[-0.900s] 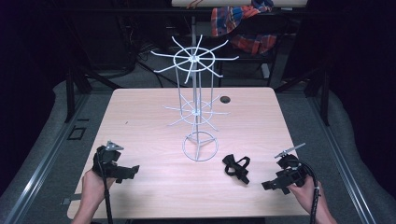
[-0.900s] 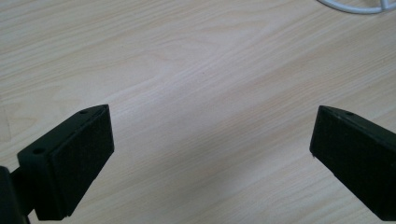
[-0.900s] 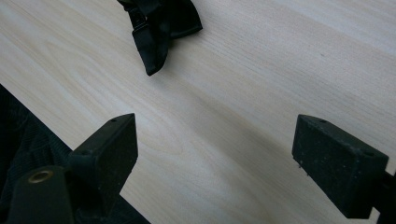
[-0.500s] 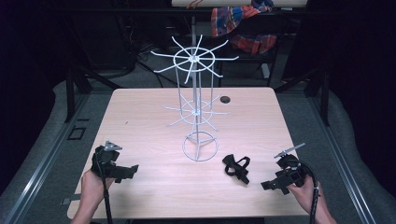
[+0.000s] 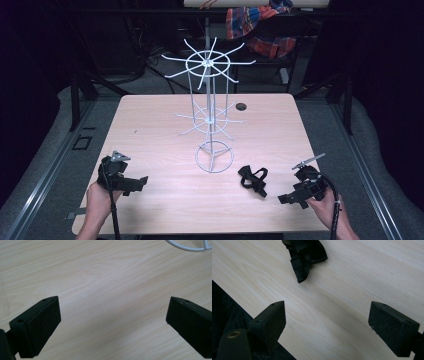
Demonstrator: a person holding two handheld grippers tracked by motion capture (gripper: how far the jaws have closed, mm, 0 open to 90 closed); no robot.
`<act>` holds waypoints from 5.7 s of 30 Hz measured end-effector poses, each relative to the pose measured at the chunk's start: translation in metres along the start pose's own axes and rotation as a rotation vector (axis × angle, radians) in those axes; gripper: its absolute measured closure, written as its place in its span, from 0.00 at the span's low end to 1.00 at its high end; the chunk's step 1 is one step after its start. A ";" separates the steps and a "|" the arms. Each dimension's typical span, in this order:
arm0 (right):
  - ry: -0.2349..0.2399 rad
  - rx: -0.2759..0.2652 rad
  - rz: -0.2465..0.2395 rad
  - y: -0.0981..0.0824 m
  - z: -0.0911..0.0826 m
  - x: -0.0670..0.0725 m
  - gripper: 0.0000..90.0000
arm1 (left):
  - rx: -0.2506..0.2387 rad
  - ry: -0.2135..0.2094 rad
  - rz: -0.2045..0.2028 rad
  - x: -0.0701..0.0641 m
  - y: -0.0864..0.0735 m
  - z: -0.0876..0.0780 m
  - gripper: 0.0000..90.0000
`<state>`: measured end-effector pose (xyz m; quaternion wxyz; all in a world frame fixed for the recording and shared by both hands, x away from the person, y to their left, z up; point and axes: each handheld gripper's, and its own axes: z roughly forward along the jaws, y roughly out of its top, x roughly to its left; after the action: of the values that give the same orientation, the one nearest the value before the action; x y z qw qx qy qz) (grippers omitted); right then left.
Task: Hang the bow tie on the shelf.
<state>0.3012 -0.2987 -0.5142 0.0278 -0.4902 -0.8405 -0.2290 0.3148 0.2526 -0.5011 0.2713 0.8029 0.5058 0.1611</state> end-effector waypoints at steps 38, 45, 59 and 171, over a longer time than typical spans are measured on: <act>0.078 -0.110 0.006 0.068 0.014 0.038 0.61 | 0.024 -0.010 0.019 -0.002 0.002 0.005 0.00; 0.084 -0.133 0.009 0.066 0.014 0.035 0.85 | 0.030 0.001 0.035 -0.005 0.001 0.005 0.00; 0.083 -0.140 -0.025 0.067 0.011 0.038 0.98 | 0.037 -0.002 0.052 -0.004 0.003 0.006 0.00; 0.049 -0.382 -0.121 0.152 -0.074 0.050 0.99 | 0.037 0.000 0.070 -0.008 0.004 0.007 0.00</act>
<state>0.3895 -0.2252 -0.3799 -0.0592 -0.4293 -0.8088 -0.3974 0.3185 0.2423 -0.5040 0.2504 0.8251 0.4802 0.1611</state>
